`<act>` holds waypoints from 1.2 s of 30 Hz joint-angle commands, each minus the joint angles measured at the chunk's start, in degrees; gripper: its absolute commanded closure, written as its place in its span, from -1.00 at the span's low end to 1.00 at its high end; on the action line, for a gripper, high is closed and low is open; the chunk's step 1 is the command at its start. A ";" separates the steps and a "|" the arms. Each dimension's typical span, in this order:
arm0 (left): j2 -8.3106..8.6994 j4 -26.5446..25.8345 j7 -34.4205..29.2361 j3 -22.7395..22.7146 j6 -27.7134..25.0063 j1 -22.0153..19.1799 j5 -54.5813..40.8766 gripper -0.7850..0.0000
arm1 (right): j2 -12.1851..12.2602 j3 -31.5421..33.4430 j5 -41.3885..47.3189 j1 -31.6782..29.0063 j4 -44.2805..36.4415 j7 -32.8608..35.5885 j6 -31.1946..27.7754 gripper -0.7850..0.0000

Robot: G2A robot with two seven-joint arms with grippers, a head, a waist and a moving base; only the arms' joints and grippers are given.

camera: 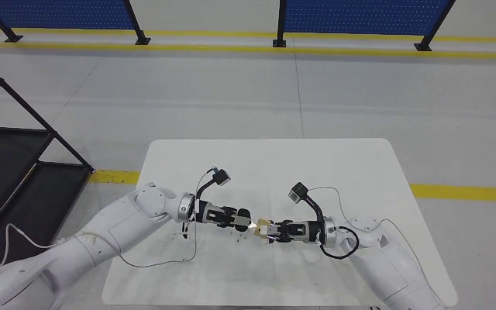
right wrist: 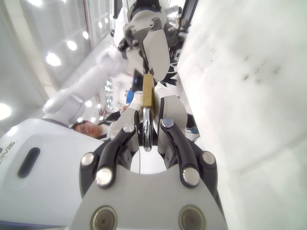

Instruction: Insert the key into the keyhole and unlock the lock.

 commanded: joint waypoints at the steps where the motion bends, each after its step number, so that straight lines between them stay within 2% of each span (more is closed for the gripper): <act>1: -0.07 -0.12 0.17 -0.55 0.58 0.24 0.73 1.00 | 0.00 0.00 0.00 0.00 0.00 0.00 0.00 1.00; 17: -1.29 -0.35 -1.56 -3.77 2.37 2.43 2.45 1.00 | 0.00 0.00 0.00 0.00 0.00 0.00 0.00 1.00; 36: -1.84 -2.07 3.07 -8.61 -3.74 5.66 13.75 1.00 | 0.00 0.00 0.00 0.00 0.00 0.00 0.00 1.00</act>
